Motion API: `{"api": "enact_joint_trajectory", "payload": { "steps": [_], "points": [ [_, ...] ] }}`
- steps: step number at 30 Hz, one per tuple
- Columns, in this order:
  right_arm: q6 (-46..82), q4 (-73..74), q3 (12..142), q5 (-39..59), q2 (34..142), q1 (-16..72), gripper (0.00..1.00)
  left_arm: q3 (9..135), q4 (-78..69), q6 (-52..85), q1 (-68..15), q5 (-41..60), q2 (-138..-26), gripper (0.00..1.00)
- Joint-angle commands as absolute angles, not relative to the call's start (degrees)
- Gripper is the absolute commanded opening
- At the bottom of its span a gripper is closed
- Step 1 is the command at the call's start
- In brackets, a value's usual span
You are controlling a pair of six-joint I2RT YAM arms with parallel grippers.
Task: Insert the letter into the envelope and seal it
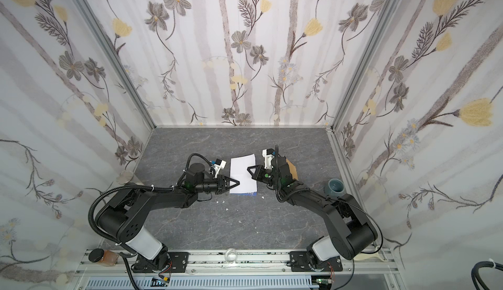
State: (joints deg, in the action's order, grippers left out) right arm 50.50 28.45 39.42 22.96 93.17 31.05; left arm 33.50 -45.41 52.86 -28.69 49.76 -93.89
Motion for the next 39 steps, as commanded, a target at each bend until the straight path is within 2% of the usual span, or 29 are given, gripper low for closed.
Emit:
{"api": "enact_joint_trajectory", "payload": {
  "steps": [1,3,5,9,15,21,39],
  "points": [
    [51.2,30.7,39.2,22.3,92.7,31.1,0.11,33.5,-48.2,53.3,-28.7,50.7,-94.0,0.06],
    [50.7,29.9,39.1,22.2,92.4,31.1,0.2,33.6,-48.2,53.2,-28.6,50.8,-93.8,0.0],
    [50.0,28.5,38.9,21.8,91.8,30.7,0.29,33.7,-48.2,53.0,-28.6,50.8,-93.6,0.0],
    [47.0,23.6,38.3,21.4,88.1,28.3,0.37,34.3,-47.6,52.5,-28.1,52.0,-93.3,0.0],
    [39.0,12.5,38.3,19.2,80.7,22.4,0.42,36.9,-42.3,49.4,-28.0,53.1,-92.7,0.0],
    [32.4,7.2,39.9,18.7,75.1,19.9,0.45,46.0,-14.8,31.9,-29.1,45.8,-89.1,0.0],
    [16.4,4.3,46.7,38.6,77.1,20.1,0.59,61.5,14.7,10.7,-30.2,44.7,-86.2,0.0]
  ]
}}
